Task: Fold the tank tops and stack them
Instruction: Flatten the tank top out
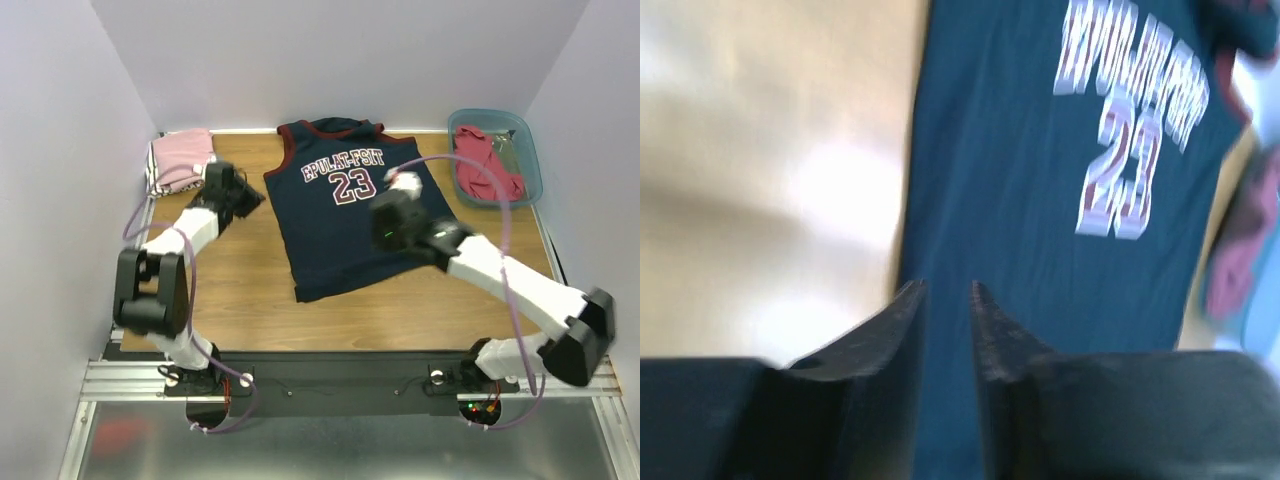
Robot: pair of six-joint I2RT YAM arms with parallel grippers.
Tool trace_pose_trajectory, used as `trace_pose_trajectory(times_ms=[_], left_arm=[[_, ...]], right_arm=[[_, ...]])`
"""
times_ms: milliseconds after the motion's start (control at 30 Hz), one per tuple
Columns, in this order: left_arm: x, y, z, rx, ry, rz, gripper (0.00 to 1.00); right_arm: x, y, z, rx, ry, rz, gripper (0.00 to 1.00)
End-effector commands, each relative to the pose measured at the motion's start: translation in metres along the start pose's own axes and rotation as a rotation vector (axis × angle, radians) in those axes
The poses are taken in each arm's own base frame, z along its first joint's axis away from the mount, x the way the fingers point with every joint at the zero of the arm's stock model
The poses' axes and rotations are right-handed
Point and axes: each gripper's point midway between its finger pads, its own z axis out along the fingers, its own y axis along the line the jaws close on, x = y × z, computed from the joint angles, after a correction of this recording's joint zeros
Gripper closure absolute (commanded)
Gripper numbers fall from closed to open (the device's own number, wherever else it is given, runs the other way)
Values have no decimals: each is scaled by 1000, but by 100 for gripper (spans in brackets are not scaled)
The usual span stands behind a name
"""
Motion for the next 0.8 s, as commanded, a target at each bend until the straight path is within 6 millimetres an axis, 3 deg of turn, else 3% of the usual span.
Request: trace_pose_trajectory(times_ms=[0,33,100,200,300,500,767], left_arm=[[-63,-48,34,60,-107,148,62],[-50,-27,62,-9,-41,177,59],[-56,-23,92,-47,-23,193,57],[-68,-32,109,-32,-35,223,55],[-68,-25,131,-61,-6,262,54],[-70,-22,141,-86,8,294,54],[-61,-10,150,-103,32,300,55]], right_arm=[[48,90,-6,-103,13,-57,56],[68,117,-8,-128,24,-120,55],[93,150,-18,-185,35,-180,54],[123,186,-21,-210,45,-254,50],[151,214,-27,-233,49,-312,47],[184,232,-16,-205,44,-377,47],[200,238,11,-129,10,-400,47]])
